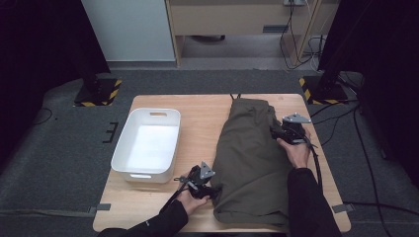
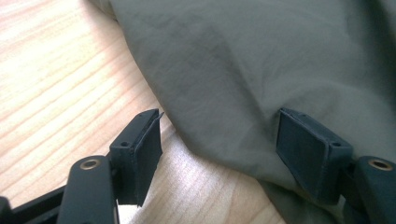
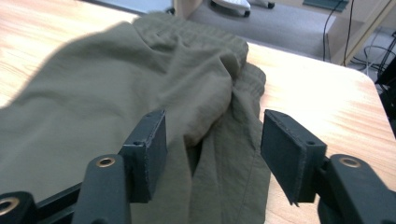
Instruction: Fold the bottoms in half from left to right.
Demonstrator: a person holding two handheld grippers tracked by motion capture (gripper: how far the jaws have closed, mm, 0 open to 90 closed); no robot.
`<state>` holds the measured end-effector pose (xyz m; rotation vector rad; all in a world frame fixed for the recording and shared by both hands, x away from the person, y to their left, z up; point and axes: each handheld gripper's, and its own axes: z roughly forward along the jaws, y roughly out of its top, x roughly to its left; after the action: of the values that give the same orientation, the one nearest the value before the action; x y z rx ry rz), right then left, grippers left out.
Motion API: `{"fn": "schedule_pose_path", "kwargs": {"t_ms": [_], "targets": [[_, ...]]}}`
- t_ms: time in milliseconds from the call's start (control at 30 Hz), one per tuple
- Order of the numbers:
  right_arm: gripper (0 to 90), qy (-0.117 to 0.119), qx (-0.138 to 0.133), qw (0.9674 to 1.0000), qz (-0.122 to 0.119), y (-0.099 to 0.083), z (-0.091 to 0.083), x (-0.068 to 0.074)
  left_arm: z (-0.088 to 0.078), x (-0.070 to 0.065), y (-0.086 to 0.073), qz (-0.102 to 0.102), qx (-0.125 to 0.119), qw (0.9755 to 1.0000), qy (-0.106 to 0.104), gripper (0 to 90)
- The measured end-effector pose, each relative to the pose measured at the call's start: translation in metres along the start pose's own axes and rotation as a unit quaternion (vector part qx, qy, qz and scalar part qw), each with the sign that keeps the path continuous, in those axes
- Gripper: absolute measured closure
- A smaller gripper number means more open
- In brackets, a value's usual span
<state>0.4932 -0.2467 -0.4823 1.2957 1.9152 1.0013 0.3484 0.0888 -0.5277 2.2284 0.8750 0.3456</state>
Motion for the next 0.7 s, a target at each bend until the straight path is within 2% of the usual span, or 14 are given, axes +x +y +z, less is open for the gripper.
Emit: {"fn": "schedule_pose_path", "kwargs": {"t_ms": [133,267,367,433,500,600,700], "targets": [[44.8,0.006,0.008,0.9997,0.021,-0.006,0.009,-0.004,0.0,0.001,0.0,0.004,0.001,1.0,0.0,30.3],[51.4,0.018,0.018,0.9994,0.022,-0.012,0.016,-0.002,0.0,0.001,-0.001,0.003,0.002,1.0,-0.003,30.3],[65.7,0.02,0.029,0.9993,0.01,-0.017,0.021,0.0,0.0,0.002,-0.001,0.001,0.002,1.0,-0.004,30.3],[78.7,0.023,0.033,0.9992,0.006,-0.019,0.022,0.001,0.0,0.002,-0.002,0.0,0.002,1.0,-0.004,30.4],[87.9,0.025,0.024,0.9994,0.009,-0.019,0.021,0.0,-0.001,0.002,-0.003,0.0,-0.001,1.0,-0.006,30.7],[89.7,0.019,0.014,0.9997,0.012,-0.017,0.017,-0.004,-0.002,0.001,-0.003,0.002,0.001,1.0,-0.007,32.3],[89.8,0.002,-0.003,0.9998,0.022,-0.013,0.009,-0.012,-0.003,0.0,-0.003,0.003,0.002,1.0,-0.007,33.6]]}}
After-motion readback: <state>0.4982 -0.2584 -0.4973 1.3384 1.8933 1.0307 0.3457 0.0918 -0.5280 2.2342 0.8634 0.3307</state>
